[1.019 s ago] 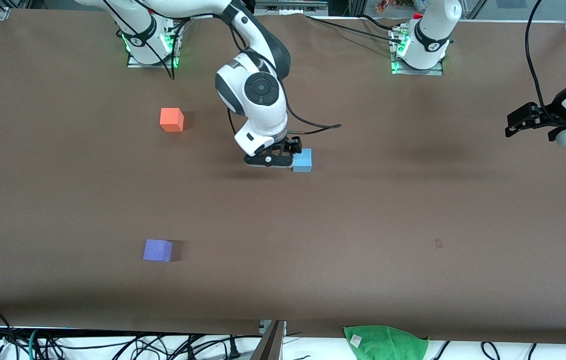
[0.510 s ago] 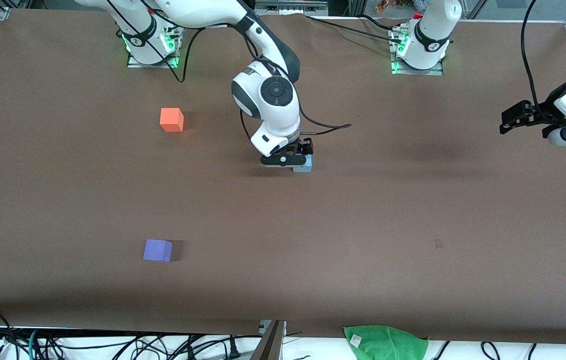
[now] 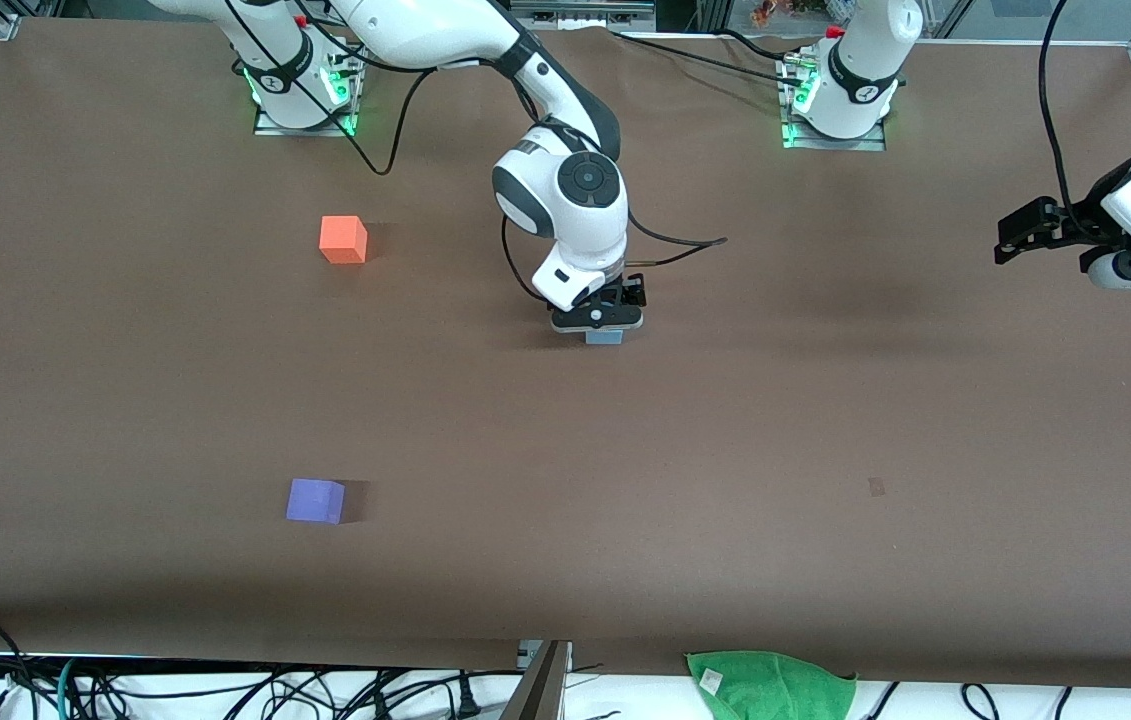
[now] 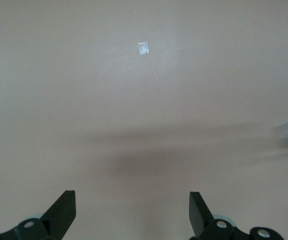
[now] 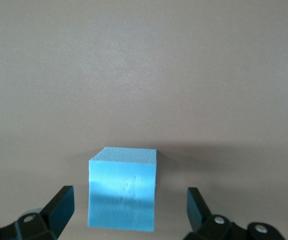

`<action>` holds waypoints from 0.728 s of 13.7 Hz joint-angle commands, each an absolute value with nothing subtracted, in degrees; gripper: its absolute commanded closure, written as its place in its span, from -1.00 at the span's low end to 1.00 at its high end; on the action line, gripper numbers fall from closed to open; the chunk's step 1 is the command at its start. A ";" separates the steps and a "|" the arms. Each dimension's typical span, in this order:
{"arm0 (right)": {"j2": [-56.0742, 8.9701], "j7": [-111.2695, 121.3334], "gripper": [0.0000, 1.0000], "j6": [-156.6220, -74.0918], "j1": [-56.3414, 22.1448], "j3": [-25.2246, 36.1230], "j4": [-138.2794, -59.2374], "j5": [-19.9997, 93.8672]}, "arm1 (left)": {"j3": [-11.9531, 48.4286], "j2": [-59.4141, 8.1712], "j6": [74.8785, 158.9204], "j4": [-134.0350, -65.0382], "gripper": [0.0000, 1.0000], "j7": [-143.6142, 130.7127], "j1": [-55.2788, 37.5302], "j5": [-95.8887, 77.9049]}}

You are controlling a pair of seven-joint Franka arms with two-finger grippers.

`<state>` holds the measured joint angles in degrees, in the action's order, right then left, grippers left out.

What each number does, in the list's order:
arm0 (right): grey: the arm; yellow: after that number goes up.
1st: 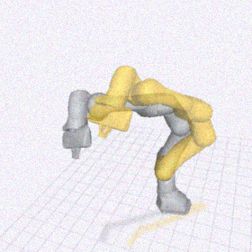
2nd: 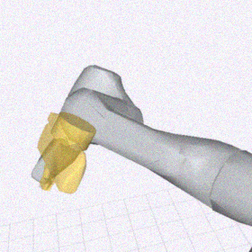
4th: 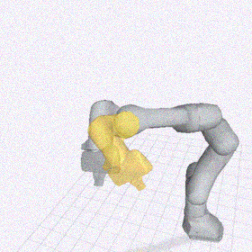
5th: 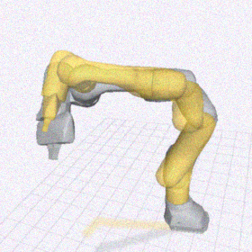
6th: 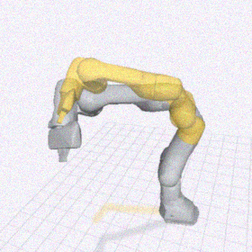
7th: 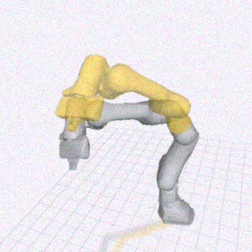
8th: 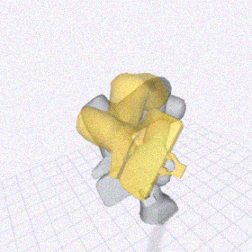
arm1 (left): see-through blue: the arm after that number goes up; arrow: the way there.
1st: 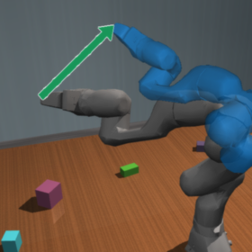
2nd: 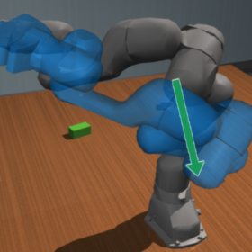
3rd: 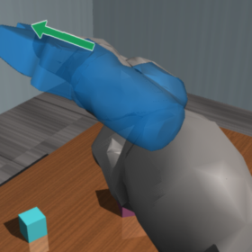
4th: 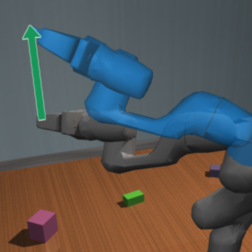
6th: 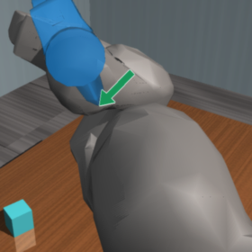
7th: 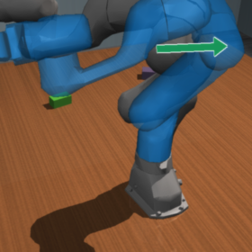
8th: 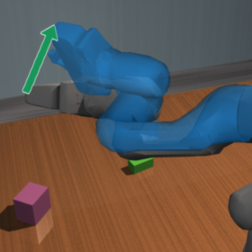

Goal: Place blue block between orange and purple blocks
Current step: 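Lower the right gripper and close it on the blue cube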

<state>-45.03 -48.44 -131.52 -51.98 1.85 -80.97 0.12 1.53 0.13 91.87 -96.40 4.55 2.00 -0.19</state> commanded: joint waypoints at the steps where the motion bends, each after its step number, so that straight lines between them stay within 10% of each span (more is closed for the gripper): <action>1: -46.93 -50.01 -1.00 -132.45 -53.17 2.72 -79.01 -0.88 | 1.67 -0.35 90.44 -94.66 -1.00 4.66 2.02 -0.97; 10: -48.60 -50.01 -1.00 -134.47 -53.17 2.72 -78.93 -2.11 | 2.99 -0.62 87.19 -92.29 -1.00 4.48 1.58 -1.05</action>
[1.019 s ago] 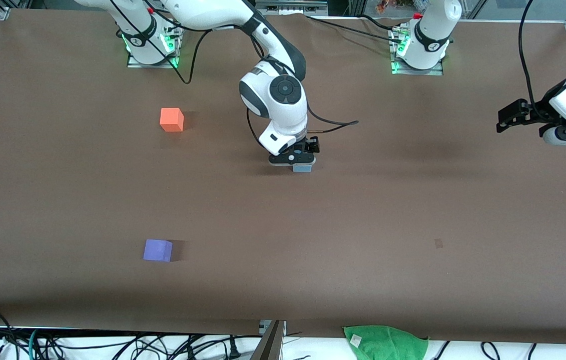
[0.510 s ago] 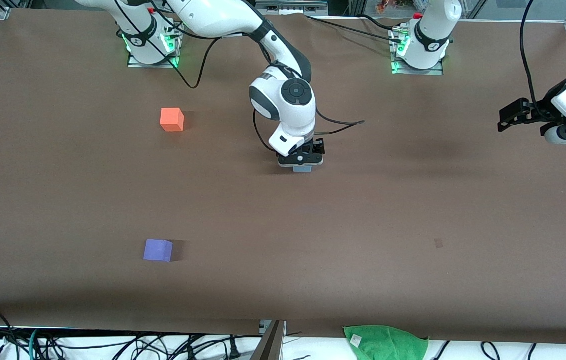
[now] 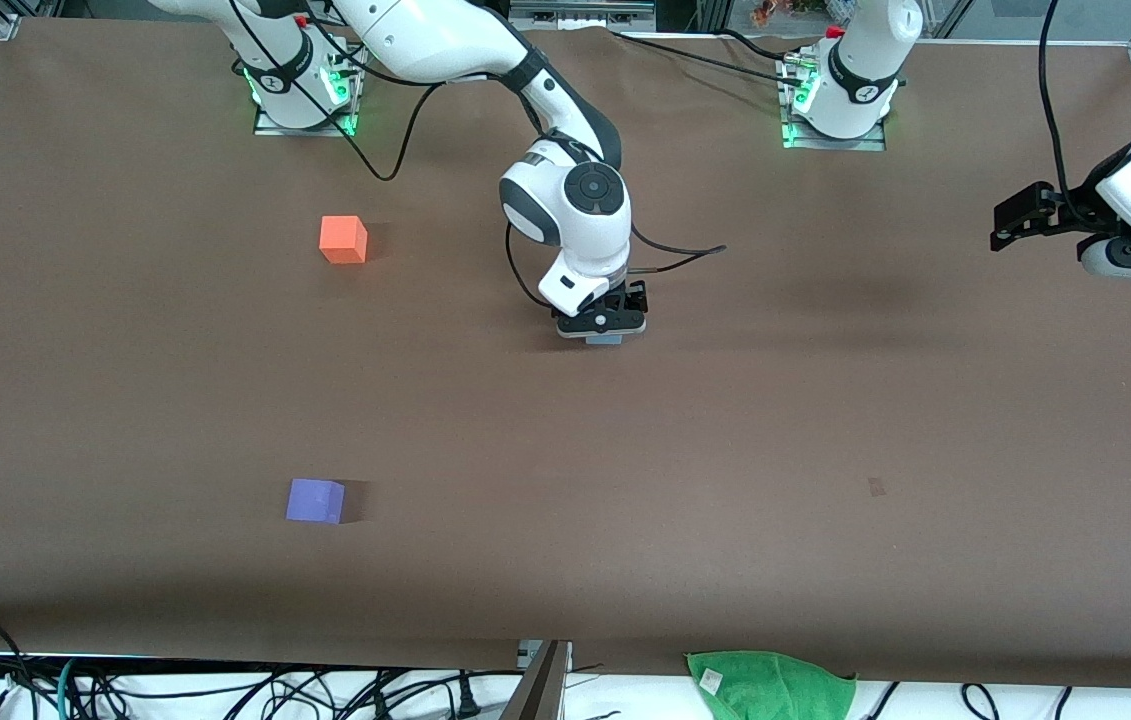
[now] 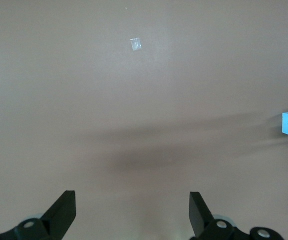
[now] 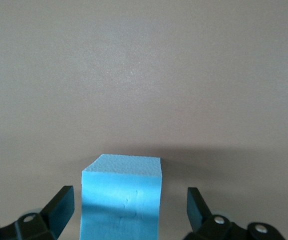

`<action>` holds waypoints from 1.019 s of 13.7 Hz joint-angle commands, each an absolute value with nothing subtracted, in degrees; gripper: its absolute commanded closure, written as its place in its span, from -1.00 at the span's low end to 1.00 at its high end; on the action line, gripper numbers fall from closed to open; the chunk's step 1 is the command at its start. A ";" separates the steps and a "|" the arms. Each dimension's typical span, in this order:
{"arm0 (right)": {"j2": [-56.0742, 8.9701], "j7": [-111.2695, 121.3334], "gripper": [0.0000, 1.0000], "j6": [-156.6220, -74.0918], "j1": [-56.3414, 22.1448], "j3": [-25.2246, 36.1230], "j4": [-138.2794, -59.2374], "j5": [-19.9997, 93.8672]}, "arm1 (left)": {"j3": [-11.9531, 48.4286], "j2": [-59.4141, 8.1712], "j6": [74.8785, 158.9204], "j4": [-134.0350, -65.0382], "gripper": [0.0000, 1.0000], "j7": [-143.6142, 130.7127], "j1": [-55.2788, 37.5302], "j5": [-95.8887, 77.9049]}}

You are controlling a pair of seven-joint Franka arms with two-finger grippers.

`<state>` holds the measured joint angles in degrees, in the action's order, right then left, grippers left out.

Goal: Place blue block between orange and purple blocks
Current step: 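Lift the blue cube with the right gripper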

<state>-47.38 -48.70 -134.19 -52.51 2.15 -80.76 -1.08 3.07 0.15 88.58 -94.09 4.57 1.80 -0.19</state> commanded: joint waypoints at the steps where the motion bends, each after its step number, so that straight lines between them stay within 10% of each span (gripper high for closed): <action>1: -48.86 -50.01 -1.00 -134.47 -53.26 2.72 -78.93 -2.20 | 3.08 -0.70 87.19 -92.20 -1.00 4.48 1.58 -1.05; 5: -49.75 -50.01 -0.88 -134.73 -53.53 2.81 -78.93 -2.20 | 3.08 -0.88 87.10 -91.85 -1.00 4.57 1.58 -1.05; 9: -49.75 -50.10 0.02 -135.79 -53.53 2.81 -78.93 -2.20 | 3.08 -0.88 87.01 -91.85 -1.00 4.57 1.58 -1.14; 14: -48.17 -49.22 0.33 -134.74 -53.26 3.43 -78.66 -2.11 | 3.08 -0.88 87.01 -91.85 -1.00 4.57 1.58 -1.14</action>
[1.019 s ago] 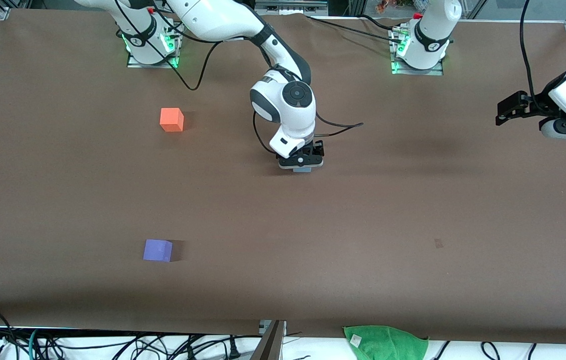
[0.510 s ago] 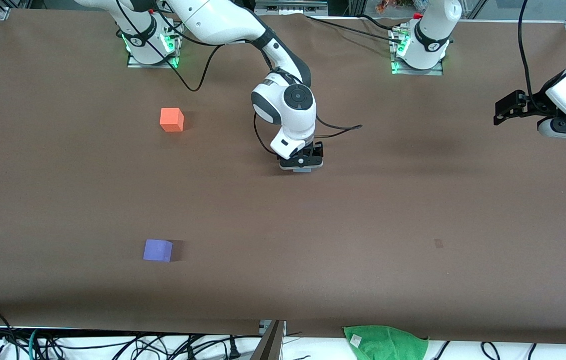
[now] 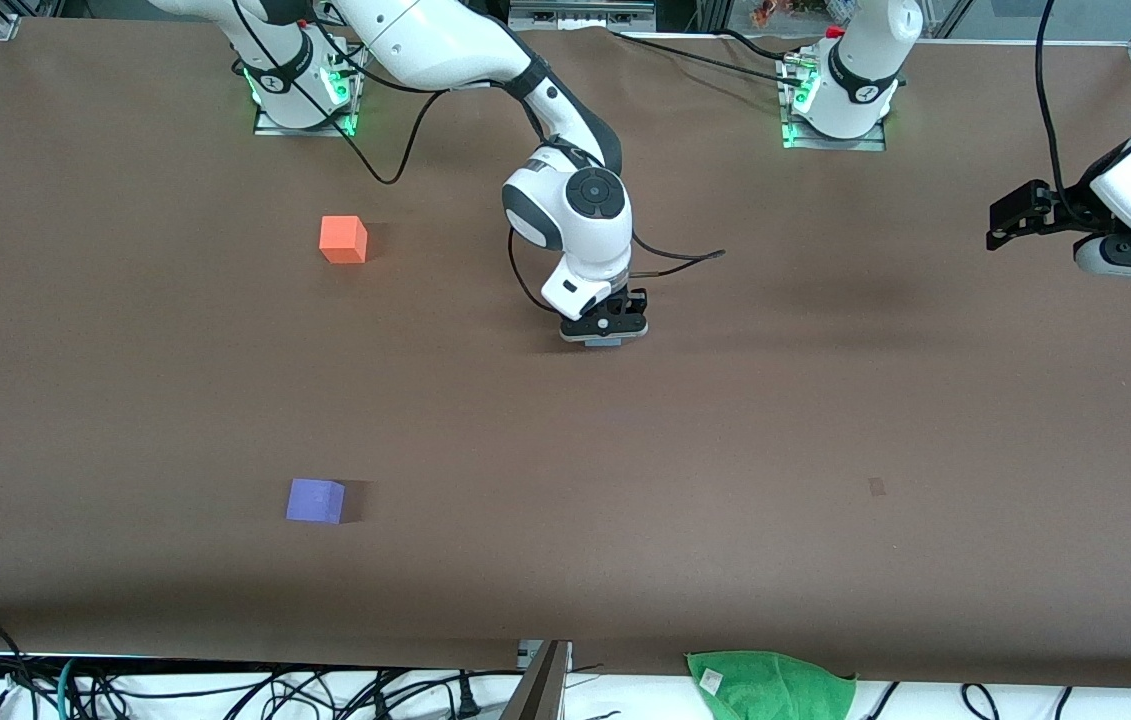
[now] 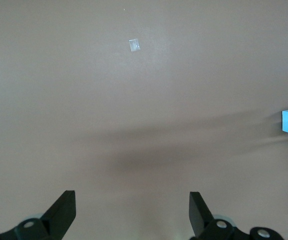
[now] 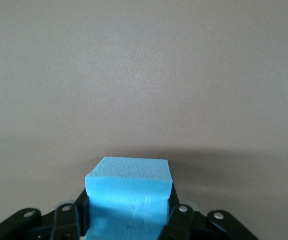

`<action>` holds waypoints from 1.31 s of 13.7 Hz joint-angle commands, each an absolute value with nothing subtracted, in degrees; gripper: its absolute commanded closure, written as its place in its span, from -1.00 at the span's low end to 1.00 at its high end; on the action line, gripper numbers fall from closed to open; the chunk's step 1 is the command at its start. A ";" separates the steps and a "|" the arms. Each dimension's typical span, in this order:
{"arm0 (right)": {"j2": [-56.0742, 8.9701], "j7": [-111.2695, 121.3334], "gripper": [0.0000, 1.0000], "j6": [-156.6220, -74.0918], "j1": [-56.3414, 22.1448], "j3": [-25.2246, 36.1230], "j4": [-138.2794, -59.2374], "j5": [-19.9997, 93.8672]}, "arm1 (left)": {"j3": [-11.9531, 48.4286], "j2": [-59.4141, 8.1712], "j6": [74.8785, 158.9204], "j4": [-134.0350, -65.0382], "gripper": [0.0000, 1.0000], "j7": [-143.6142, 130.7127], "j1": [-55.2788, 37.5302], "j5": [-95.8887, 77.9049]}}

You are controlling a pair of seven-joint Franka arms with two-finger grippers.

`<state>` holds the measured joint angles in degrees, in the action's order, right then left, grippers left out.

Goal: Place blue block between orange and purple blocks
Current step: 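Lift the blue cube with the right gripper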

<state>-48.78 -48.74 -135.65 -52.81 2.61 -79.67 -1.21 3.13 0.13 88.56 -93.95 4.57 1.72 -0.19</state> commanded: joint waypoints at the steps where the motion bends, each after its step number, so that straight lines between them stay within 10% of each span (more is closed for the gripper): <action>1: -47.29 -48.96 0.33 -133.69 -53.00 3.60 -78.66 -2.11 | 3.08 -0.88 87.10 -91.85 -1.00 4.48 1.58 -1.14; 9: -33.85 -34.39 0.39 -113.57 -45.63 9.05 -82.26 3.06 | 3.08 -0.88 87.10 -91.76 -1.00 4.57 1.58 -1.14; 18: -21.72 -20.68 0.42 -113.98 -41.66 20.11 -100.53 4.13 | 3.08 -0.88 87.10 -91.76 -1.00 4.66 1.67 -1.14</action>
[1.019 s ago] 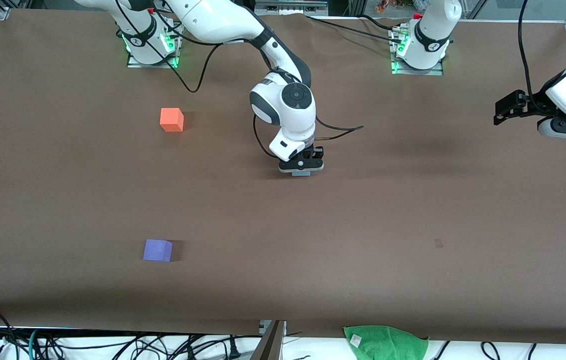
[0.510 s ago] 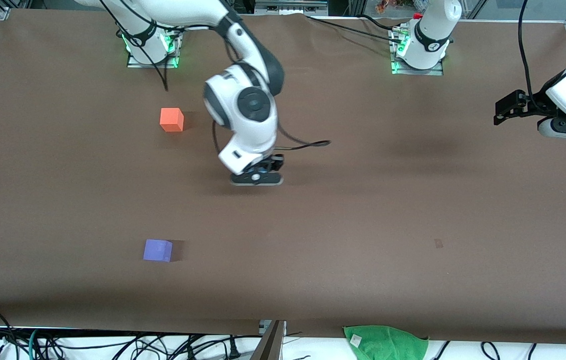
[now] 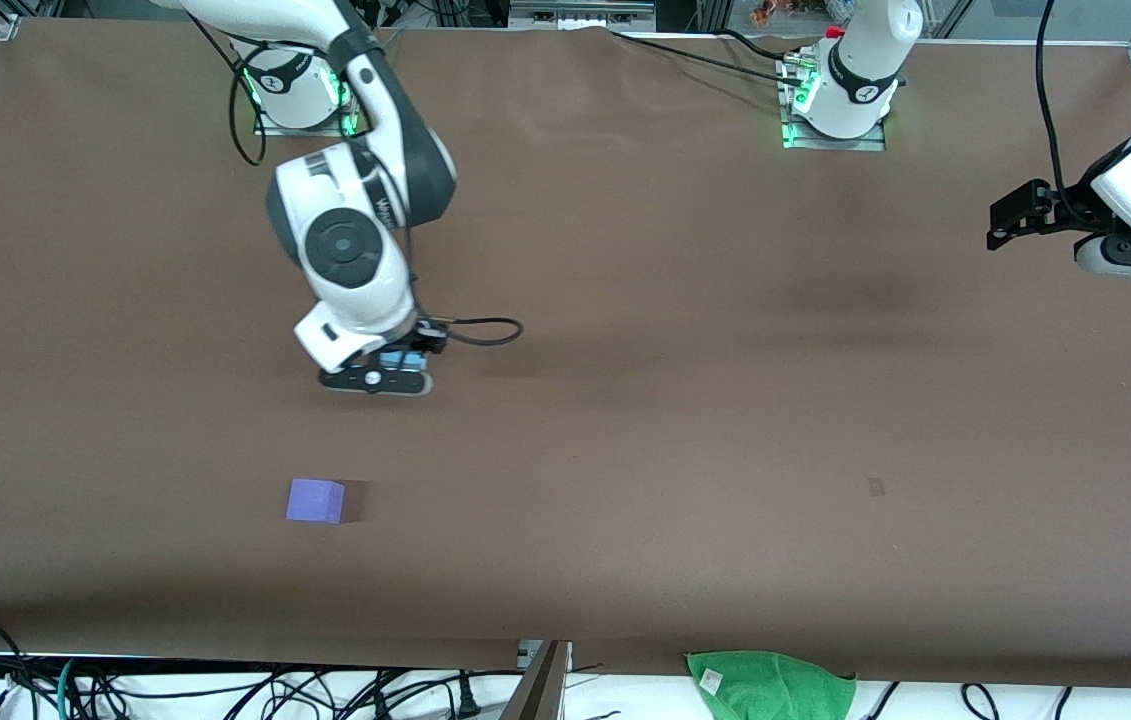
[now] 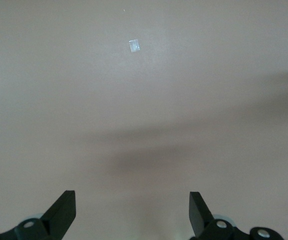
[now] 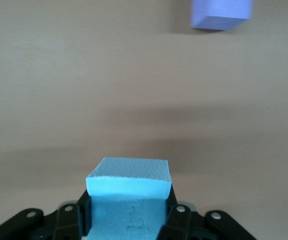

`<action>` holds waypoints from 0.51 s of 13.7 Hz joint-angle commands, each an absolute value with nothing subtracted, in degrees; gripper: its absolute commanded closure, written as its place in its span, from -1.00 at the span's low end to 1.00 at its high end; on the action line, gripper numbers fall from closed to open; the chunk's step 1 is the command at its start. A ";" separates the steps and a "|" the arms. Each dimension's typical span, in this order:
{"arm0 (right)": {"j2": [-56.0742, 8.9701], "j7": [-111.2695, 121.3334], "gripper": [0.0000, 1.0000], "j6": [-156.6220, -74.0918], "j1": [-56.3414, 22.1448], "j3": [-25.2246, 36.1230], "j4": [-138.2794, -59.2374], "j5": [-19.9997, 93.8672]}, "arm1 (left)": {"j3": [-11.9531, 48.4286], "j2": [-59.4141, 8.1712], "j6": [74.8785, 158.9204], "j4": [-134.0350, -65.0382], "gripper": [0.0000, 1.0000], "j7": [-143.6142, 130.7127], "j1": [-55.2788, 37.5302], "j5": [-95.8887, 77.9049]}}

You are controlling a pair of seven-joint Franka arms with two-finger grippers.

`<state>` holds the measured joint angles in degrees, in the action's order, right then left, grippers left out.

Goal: Place blue block between orange and purple blocks
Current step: 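Carry the blue cube between the orange and purple cubes and lower it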

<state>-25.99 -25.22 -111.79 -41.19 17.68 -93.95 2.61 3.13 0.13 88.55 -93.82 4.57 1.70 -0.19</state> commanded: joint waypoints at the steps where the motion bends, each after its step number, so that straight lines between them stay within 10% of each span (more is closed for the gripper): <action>1: -20.93 -18.74 0.42 -115.21 -41.66 21.61 -102.55 5.61 | 3.08 -0.88 87.10 -91.76 -1.00 4.66 1.58 -1.14; 7: -16.44 -9.07 0.41 -131.27 -41.66 26.80 -119.41 7.03 | 3.08 -0.88 87.10 -91.67 -1.00 4.66 1.58 -1.14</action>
